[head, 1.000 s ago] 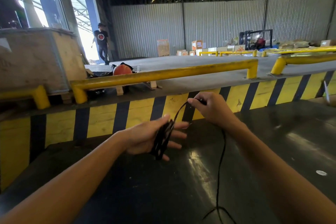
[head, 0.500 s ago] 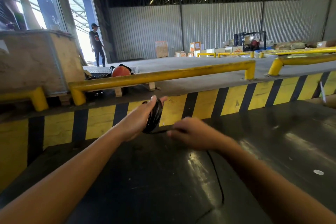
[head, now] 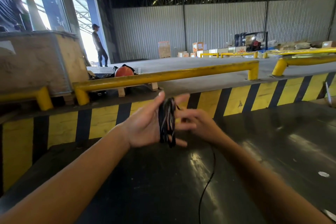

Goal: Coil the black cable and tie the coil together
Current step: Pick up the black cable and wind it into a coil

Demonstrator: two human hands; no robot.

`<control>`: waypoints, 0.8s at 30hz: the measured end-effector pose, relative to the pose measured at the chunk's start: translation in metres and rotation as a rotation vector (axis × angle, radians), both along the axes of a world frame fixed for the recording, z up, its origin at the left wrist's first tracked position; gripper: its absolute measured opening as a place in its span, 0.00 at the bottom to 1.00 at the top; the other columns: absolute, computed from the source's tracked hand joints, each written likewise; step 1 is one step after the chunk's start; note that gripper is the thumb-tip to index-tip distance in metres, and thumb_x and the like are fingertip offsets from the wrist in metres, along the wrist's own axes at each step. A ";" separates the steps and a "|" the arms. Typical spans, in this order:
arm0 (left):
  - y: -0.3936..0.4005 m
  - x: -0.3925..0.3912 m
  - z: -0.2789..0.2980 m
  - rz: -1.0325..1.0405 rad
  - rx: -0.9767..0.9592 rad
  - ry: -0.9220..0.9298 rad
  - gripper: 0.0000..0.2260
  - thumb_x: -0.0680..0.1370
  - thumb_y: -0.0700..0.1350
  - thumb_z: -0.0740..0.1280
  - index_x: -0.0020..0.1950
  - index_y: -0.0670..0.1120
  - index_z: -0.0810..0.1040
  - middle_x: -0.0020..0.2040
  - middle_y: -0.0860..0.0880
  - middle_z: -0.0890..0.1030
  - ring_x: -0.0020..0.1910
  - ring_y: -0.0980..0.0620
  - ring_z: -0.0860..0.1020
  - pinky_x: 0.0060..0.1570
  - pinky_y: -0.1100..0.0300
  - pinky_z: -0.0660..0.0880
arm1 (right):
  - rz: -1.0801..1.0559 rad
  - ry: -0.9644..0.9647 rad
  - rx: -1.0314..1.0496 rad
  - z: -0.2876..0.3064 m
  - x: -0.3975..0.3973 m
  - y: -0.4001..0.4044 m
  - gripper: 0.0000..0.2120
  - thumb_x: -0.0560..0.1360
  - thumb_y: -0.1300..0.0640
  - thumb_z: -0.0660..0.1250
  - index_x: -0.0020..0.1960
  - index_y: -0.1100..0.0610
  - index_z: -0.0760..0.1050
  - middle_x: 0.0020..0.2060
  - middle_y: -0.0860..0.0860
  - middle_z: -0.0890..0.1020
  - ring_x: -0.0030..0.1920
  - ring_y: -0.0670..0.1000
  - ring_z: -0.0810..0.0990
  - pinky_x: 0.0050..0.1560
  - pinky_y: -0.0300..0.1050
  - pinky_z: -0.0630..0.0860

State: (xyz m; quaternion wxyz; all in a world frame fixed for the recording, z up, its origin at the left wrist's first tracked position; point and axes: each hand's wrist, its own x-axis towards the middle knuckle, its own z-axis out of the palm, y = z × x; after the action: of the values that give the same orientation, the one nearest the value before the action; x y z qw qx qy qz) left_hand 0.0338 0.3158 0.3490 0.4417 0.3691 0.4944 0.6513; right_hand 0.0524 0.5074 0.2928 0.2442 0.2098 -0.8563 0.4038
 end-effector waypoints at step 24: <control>-0.020 -0.006 -0.005 -0.010 -0.426 0.371 0.21 0.75 0.66 0.52 0.65 0.64 0.72 0.68 0.56 0.74 0.65 0.50 0.74 0.56 0.48 0.76 | -0.129 -0.164 0.287 0.003 0.004 0.021 0.12 0.81 0.53 0.54 0.44 0.54 0.74 0.36 0.52 0.79 0.37 0.51 0.78 0.40 0.45 0.75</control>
State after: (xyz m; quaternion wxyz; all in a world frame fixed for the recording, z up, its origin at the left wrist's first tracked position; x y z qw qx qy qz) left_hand 0.0279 0.2955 0.3438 0.4145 0.3832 0.6906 0.4521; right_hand 0.0568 0.5282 0.2955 0.1662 0.1535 -0.9339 0.2767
